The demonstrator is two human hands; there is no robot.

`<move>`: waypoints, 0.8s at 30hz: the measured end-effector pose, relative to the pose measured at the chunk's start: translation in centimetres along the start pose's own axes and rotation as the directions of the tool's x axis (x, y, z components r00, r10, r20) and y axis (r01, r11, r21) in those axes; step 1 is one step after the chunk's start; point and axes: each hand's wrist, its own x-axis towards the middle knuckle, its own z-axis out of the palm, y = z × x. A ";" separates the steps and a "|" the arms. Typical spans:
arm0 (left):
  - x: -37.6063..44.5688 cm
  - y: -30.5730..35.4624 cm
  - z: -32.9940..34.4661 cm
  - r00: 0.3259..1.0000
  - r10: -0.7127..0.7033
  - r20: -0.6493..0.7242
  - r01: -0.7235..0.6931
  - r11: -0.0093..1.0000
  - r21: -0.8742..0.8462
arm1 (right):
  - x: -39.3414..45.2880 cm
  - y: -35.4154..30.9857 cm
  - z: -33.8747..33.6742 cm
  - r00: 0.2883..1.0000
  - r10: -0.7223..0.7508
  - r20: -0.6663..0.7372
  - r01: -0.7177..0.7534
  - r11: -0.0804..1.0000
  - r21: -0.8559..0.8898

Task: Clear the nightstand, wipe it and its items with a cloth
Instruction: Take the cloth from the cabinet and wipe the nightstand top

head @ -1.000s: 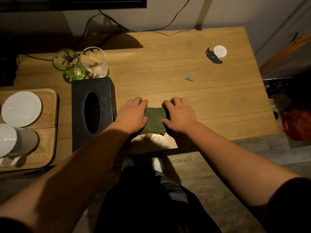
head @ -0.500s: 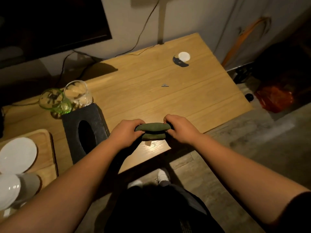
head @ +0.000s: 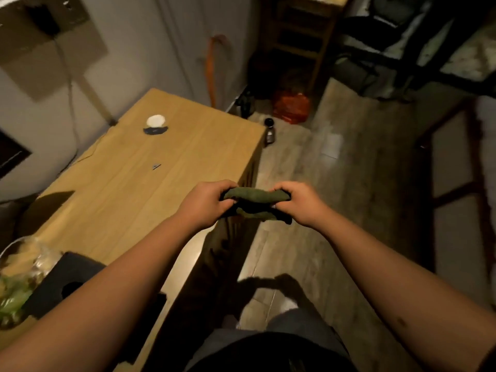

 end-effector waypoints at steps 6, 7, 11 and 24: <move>3.2 10.2 6.3 0.937 0.282 0.207 -0.313 0.940 0.138 | -11.3 5.7 -6.6 0.962 0.199 -0.189 -0.187 0.979 0.080; 3.5 12.1 7.9 0.912 0.324 0.251 -0.365 0.920 0.141 | -13.5 7.1 -7.7 0.945 0.239 -0.223 -0.221 0.970 0.104; 3.3 21.1 15.6 0.801 0.433 0.414 -0.509 0.856 0.089 | -23.6 12.9 -11.2 0.847 0.355 -0.396 -0.310 0.935 0.174; -8.8 47.2 43.7 0.352 0.611 0.709 -0.734 0.650 -0.196 | -60.4 26.2 -15.5 0.360 0.667 -0.652 -0.467 0.734 0.493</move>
